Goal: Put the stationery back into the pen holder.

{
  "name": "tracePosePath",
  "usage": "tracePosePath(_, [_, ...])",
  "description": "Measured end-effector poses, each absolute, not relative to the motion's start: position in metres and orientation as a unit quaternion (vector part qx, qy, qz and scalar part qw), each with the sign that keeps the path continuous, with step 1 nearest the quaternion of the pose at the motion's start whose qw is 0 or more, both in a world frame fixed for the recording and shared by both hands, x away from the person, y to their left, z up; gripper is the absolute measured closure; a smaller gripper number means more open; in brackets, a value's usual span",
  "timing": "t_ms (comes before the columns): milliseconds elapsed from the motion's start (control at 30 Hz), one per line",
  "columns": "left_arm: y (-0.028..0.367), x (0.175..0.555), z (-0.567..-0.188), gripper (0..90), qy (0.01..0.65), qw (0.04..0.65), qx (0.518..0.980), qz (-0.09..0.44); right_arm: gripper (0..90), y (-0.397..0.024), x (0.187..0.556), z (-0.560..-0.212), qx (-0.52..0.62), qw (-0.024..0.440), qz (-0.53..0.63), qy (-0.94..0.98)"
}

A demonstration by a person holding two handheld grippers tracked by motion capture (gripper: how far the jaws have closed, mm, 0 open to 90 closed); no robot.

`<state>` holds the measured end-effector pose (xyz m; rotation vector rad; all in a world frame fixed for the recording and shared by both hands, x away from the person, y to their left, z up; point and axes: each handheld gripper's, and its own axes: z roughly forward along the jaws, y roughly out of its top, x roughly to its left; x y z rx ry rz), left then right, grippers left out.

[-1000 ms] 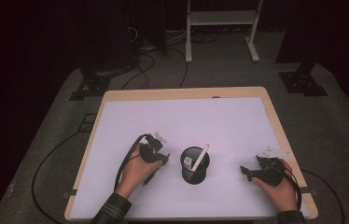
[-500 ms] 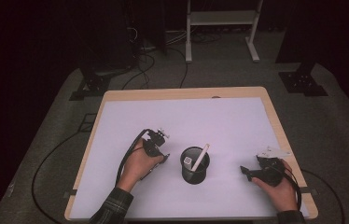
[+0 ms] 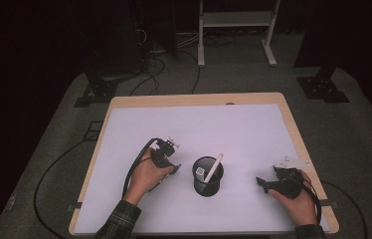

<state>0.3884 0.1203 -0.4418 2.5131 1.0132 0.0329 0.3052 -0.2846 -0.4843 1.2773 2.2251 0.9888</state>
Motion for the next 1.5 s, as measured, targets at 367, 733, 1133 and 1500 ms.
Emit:
tracePosePath(367, [0.133, 0.384, -0.429, 80.7, 0.357, 0.282, 0.890, 0.016, 15.9, -0.284, 0.305, -0.484, 0.457, 0.194, 0.353, 0.793])
tracePosePath(733, [0.143, 0.376, -0.411, 80.7, 0.342, 0.352, 0.870, 0.036, 15.9, -0.284, 0.305, -0.484, 0.457, 0.194, 0.353, 0.793])
tracePosePath(1133, [0.153, 0.370, -0.397, 80.6, 0.331, 0.426, 0.841, 0.051, 15.9, -0.285, 0.305, -0.484, 0.457, 0.194, 0.353, 0.793])
tracePosePath(1500, [0.158, 0.363, -0.384, 80.7, 0.314, 0.489, 0.811, 0.065, 15.9, -0.285, 0.305, -0.484, 0.457, 0.194, 0.353, 0.793])
